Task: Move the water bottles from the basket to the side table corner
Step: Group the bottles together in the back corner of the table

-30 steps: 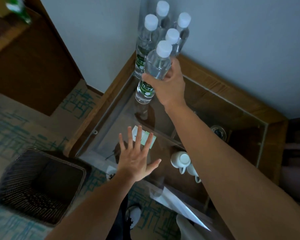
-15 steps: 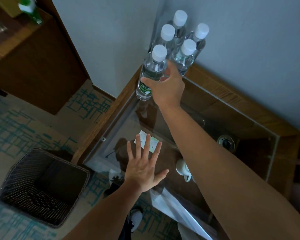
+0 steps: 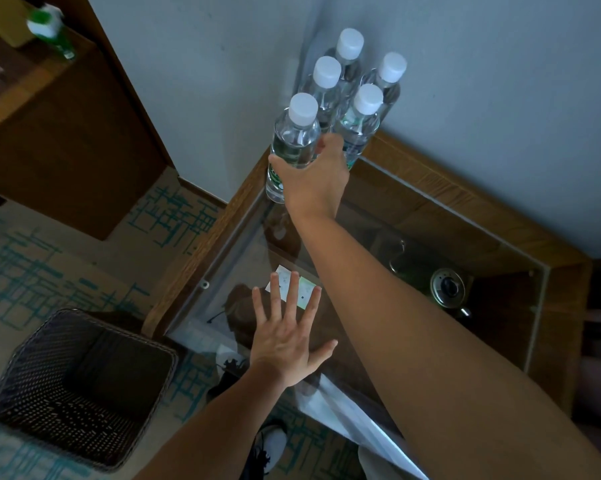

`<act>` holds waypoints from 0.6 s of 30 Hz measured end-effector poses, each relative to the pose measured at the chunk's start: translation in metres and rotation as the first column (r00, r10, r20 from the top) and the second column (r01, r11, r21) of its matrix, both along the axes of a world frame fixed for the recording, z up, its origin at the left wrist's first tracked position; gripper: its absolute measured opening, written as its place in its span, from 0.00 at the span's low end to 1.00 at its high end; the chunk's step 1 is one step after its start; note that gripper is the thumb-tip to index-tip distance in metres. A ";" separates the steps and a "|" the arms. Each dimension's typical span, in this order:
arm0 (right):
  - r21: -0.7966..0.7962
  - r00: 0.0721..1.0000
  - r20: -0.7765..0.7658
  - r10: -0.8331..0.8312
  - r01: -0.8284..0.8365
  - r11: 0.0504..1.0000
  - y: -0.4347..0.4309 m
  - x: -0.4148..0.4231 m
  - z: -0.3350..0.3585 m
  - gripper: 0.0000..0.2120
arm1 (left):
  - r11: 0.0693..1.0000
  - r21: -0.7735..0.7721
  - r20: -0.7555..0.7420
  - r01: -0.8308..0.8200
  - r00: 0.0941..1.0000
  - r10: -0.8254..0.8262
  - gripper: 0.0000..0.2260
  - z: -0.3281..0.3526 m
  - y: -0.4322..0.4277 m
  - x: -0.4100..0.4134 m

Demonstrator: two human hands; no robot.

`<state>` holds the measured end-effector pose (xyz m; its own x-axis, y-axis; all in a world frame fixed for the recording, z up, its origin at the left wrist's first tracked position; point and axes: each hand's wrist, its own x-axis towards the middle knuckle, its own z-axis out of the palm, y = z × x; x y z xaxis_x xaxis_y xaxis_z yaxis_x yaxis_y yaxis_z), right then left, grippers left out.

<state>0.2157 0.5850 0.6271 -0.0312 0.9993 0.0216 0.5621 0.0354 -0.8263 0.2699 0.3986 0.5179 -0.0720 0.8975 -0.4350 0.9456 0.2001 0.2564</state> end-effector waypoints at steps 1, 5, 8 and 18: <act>-0.003 1.000 -0.008 -0.010 0.010 1.000 0.000 -0.001 0.000 0.30 | 1.000 -0.016 0.002 0.010 1.000 -0.010 0.45 0.001 0.001 0.000; -0.033 1.000 -0.024 0.010 -0.010 0.999 0.001 0.000 -0.002 0.31 | 1.000 -0.002 -0.002 -0.004 1.000 0.004 0.43 -0.001 0.001 0.000; -0.087 0.998 -0.002 0.056 -0.056 0.995 0.004 0.008 0.000 0.31 | 1.000 0.017 -0.006 -0.016 1.000 0.016 0.43 -0.005 -0.001 0.001; -0.238 0.969 0.157 0.188 -0.147 0.960 -0.025 0.065 0.012 0.23 | 0.995 -0.104 0.019 0.006 1.000 -0.005 0.42 0.007 0.008 -0.006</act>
<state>0.2805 0.5598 0.6387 -0.1817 0.9578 -0.2225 0.7016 -0.0322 -0.7118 0.2639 0.4061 0.5251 -0.0583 0.8475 -0.5276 0.9421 0.2216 0.2517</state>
